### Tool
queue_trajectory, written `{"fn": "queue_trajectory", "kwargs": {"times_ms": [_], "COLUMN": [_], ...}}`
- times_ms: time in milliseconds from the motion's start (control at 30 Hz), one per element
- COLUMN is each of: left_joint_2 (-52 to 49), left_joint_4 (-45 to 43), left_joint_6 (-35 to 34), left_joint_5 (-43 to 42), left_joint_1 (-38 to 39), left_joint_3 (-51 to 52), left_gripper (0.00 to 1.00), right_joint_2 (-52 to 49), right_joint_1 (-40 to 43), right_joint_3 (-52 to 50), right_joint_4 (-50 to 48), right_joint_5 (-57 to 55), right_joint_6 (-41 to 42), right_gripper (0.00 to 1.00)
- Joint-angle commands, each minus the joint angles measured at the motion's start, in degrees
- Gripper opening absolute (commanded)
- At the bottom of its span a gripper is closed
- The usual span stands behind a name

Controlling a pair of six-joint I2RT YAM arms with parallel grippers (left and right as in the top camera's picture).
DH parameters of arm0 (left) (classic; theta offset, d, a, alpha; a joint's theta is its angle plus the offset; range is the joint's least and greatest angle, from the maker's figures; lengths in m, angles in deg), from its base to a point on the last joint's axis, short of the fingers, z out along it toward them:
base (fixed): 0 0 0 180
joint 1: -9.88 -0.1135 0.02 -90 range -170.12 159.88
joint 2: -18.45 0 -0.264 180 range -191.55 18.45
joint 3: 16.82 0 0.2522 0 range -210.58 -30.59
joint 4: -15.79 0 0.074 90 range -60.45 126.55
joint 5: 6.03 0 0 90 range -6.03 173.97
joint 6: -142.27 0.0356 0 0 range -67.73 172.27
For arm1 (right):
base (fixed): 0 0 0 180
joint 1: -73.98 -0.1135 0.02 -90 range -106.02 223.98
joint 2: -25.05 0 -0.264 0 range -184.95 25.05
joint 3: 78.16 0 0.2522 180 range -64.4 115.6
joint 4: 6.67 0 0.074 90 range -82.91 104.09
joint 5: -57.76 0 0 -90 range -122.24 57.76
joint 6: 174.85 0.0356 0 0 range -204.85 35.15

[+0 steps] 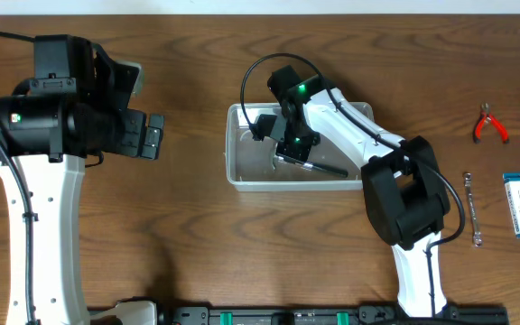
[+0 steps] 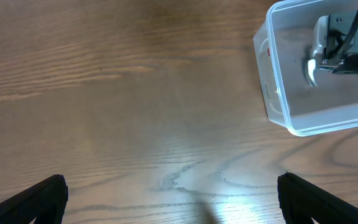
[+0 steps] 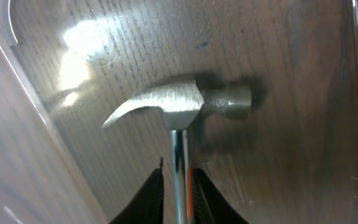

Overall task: Pack container
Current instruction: 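Lower the hammer into the container and open the right gripper, then raise the right gripper and move it right over the red pliers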

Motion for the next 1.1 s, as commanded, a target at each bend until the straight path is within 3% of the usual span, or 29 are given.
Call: {"fn": "queue_trajectory", "kwargs": {"times_ms": [0, 267, 367, 467, 567, 633, 867, 1067], "left_joint_2": [0.3, 0.3, 0.3, 0.3, 0.3, 0.3, 0.3, 0.3], "left_joint_4": [0.2, 0.2, 0.2, 0.2, 0.2, 0.2, 0.2, 0.2], "left_joint_6": [-0.7, -0.7, -0.7, -0.8, -0.8, -0.8, -0.8, -0.8], "left_joint_5": [0.7, 0.7, 0.7, 0.7, 0.7, 0.7, 0.7, 0.7], "left_joint_1": [0.2, 0.2, 0.2, 0.2, 0.2, 0.2, 0.2, 0.2], "left_joint_3": [-0.3, -0.3, -0.3, -0.3, -0.3, -0.3, -0.3, -0.3], "left_gripper": [0.98, 0.98, 0.98, 0.98, 0.98, 0.98, 0.98, 0.98], "right_joint_2": [0.0, 0.0, 0.0, 0.0, 0.0, 0.0, 2.4, 9.6], "right_joint_1": [0.2, 0.2, 0.2, 0.2, 0.2, 0.2, 1.7, 6.6], "right_joint_3": [0.5, 11.5, 17.5, 23.8, 29.4, 34.7, 46.0, 48.9], "right_joint_4": [0.2, 8.3, 12.5, 17.9, 23.6, 27.3, 33.3, 36.5], "right_joint_5": [1.0, 1.0, 0.8, -0.9, -1.6, -2.2, -12.3, -21.4], "right_joint_6": [1.2, 2.6, 2.6, 2.7, 2.7, 5.3, 18.2, 31.9], "right_gripper": [0.17, 0.20, 0.43, 0.56, 0.92, 0.99, 0.99, 0.99]}}
